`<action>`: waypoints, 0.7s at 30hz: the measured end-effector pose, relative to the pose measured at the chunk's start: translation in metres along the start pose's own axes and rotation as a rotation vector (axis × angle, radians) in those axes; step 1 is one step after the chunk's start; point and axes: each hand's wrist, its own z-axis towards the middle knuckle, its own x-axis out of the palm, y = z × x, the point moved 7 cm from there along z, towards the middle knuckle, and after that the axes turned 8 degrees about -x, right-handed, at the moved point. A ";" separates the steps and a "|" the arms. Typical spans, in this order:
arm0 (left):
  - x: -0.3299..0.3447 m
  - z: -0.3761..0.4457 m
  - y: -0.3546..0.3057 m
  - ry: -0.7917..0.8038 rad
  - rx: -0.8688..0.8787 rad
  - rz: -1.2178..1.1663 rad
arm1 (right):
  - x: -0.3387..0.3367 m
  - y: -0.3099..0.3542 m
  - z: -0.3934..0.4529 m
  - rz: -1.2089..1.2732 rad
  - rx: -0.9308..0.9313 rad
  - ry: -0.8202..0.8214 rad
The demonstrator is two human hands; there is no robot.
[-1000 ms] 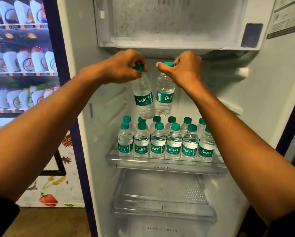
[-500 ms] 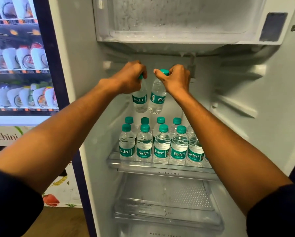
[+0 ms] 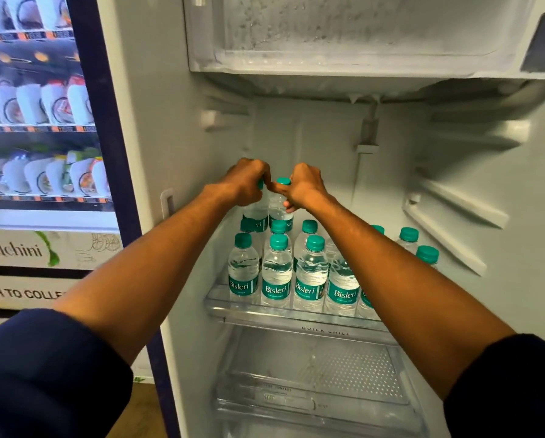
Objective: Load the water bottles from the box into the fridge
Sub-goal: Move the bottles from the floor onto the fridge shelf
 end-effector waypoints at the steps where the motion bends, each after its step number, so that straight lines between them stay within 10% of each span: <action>1: 0.005 0.000 0.002 0.016 -0.002 -0.003 | 0.004 -0.002 -0.001 -0.011 0.005 0.024; 21: 0.060 0.006 0.018 0.237 -0.133 -0.078 | 0.033 -0.028 -0.003 -0.449 -0.031 0.123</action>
